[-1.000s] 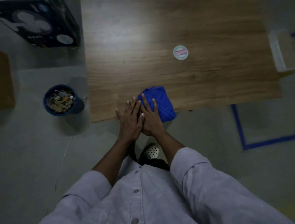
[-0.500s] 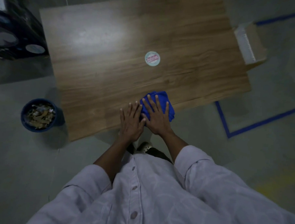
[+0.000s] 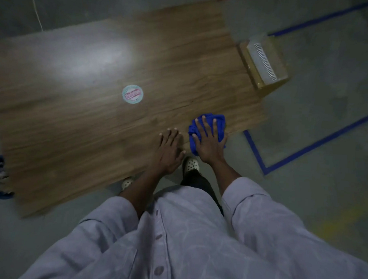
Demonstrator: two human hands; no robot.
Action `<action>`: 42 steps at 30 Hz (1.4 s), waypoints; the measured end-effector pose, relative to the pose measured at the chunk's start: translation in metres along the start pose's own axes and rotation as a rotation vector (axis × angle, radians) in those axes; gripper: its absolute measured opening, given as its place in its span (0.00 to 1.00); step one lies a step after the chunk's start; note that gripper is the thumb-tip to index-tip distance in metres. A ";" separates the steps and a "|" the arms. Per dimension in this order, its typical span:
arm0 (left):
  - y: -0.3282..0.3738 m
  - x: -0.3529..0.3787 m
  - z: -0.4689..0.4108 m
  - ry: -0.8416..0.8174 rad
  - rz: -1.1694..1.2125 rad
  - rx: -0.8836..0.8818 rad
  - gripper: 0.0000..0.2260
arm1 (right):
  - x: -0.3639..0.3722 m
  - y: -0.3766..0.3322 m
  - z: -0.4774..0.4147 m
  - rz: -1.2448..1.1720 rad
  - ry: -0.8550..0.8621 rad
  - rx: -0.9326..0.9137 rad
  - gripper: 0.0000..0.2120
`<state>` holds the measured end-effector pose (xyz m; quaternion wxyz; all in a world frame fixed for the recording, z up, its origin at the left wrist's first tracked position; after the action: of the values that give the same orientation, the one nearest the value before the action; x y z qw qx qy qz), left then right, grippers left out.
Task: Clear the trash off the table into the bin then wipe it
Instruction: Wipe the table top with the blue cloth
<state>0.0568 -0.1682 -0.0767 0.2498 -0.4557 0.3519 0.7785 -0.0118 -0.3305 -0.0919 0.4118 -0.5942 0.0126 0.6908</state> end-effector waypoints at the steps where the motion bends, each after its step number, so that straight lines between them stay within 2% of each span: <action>1: 0.008 -0.004 -0.012 0.010 0.017 -0.038 0.37 | -0.011 0.014 -0.006 -0.017 -0.006 0.013 0.29; 7: 0.060 -0.022 -0.084 0.042 0.030 -0.112 0.40 | -0.078 0.099 -0.041 -0.110 0.051 0.117 0.28; 9: 0.077 -0.026 -0.106 0.042 0.041 -0.112 0.41 | -0.091 0.131 -0.056 -0.196 0.047 0.162 0.28; 10: 0.086 -0.027 -0.114 0.043 0.038 -0.106 0.41 | -0.101 0.146 -0.064 -0.321 0.064 0.168 0.28; 12: 0.097 -0.031 -0.125 0.035 0.032 -0.104 0.39 | -0.124 0.183 -0.076 -0.612 0.189 0.274 0.28; 13: 0.096 -0.034 -0.128 0.028 0.025 -0.113 0.38 | -0.141 0.198 -0.077 -0.584 0.274 0.423 0.26; 14: 0.090 -0.037 -0.132 0.031 0.025 -0.132 0.36 | -0.162 0.206 -0.078 -0.450 0.405 0.578 0.24; 15: 0.081 -0.043 -0.134 0.045 0.034 -0.163 0.35 | -0.182 0.202 -0.084 -0.310 0.516 0.617 0.23; 16: 0.069 -0.051 -0.136 0.072 0.046 -0.211 0.34 | -0.196 0.178 -0.095 -0.232 0.554 0.552 0.23; 18: 0.041 -0.070 -0.133 0.136 0.069 -0.339 0.32 | -0.199 0.110 -0.122 -0.215 0.527 0.297 0.25; 22: -0.013 -0.105 -0.108 0.260 0.162 -0.559 0.30 | -0.139 -0.053 -0.150 -0.096 0.272 -0.235 0.26; 25: -0.068 -0.116 -0.065 0.356 0.228 -0.710 0.36 | -0.077 -0.167 -0.144 -0.079 0.012 -0.491 0.29; 30: -0.177 -0.143 0.021 0.444 0.269 -0.905 0.24 | -0.008 -0.342 -0.112 -0.230 -0.052 -0.781 0.23; 34: -0.266 -0.173 0.057 0.488 0.293 -0.952 0.14 | 0.026 -0.455 -0.122 -0.482 -0.010 -0.841 0.21; 38: -0.378 -0.213 0.068 0.531 0.240 -0.964 0.07 | 0.086 -0.557 -0.169 -0.464 -0.017 -0.776 0.26; 39: -0.405 -0.219 0.068 0.532 0.215 -0.984 0.09 | 0.110 -0.574 -0.184 -0.396 -0.078 -0.746 0.27; 42: -0.478 -0.223 0.065 0.442 0.100 -1.060 0.24 | 0.191 -0.604 -0.218 -0.117 -0.289 -0.721 0.26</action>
<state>0.4635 0.1666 -0.0107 -0.1294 -0.6534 -0.0213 0.7456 0.5266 0.0643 -0.0299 0.2127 -0.5971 -0.3228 0.7029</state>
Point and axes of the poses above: each hand's wrist, its own z-axis away from the middle knuckle, its own x-axis out of the palm, y = z × x, the point moved 7 cm from there along -z, towards the middle knuckle, and after that the axes turned 14 degrees about -z, right-handed, at the moved point
